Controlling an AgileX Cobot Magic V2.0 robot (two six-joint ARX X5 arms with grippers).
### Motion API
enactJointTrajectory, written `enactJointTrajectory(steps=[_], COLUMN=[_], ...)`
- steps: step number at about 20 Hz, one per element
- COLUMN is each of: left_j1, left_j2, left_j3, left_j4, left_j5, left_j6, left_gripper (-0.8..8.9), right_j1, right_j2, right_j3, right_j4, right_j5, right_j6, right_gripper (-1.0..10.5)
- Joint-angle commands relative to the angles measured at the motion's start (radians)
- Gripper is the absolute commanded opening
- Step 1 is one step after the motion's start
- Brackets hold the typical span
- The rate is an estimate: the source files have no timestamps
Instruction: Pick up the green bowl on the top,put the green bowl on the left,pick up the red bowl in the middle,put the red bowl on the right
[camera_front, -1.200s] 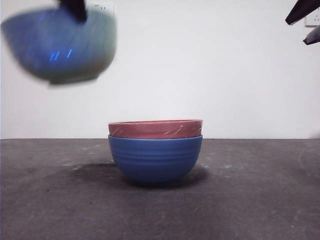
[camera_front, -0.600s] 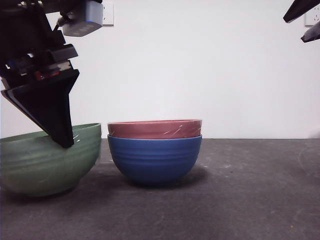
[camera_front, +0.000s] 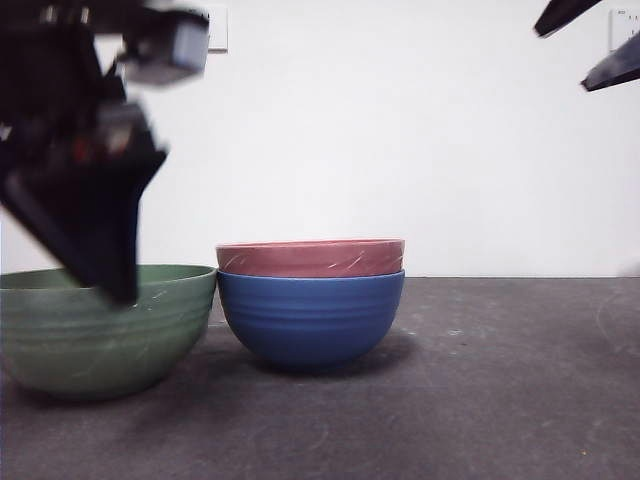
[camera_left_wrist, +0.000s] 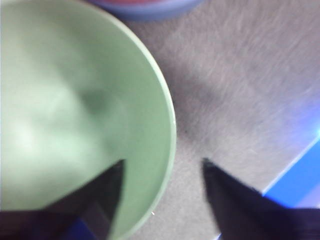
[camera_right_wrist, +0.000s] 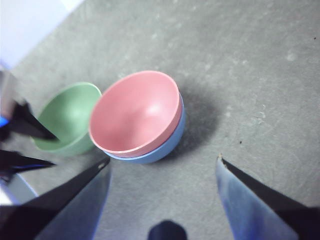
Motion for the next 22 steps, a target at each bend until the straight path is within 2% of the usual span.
enactJointTrajectory(steps=[1,5,7,10,11,14,15,17,19,22], left_j1=[0.001,0.028,0.101,0.242,0.299,0.459,0.516,0.591,0.62,0.624], left_j2=[-0.057,-0.17,-0.224,-0.291,-0.314,-0.353,-0.36,-0.361,-0.361,-0.361], left_j3=[0.077,0.147,0.147,0.147,0.147,0.147,0.147,0.147,0.147,0.147], left_j4=[-0.038,-0.077,-0.119,-0.13,-0.131,-0.142,-0.156,-0.178,-0.18,-0.182], left_j5=[0.005,-0.001,0.002,0.018,0.06,0.22,0.3,0.406,0.417,0.416], left_j6=[-0.048,-0.031,-0.023,-0.006,0.003,0.029,0.043,0.066,0.067,0.069], left_gripper=[4.39,4.36,4.35,4.35,4.35,4.35,4.35,4.35,4.36,4.35], right_j1=[0.089,0.277,0.377,0.48,0.515,0.571,0.591,0.614,0.629,0.63], right_j2=[0.061,0.254,0.37,0.515,0.566,0.681,0.715,0.768,0.811,0.851], right_j3=[0.056,0.225,0.314,0.408,0.435,0.478,0.479,0.479,0.479,0.479], right_j4=[-0.002,-0.085,-0.114,-0.129,-0.129,-0.126,-0.116,-0.111,-0.102,-0.079], right_j5=[0.064,0.182,0.269,0.338,0.354,0.354,0.352,0.349,0.35,0.349], right_j6=[-0.008,-0.089,-0.12,-0.179,-0.189,-0.205,-0.206,-0.225,-0.243,-0.247], right_gripper=[3.4,3.4,3.4,3.4,3.4,3.4,3.4,3.3,2.6,2.5])
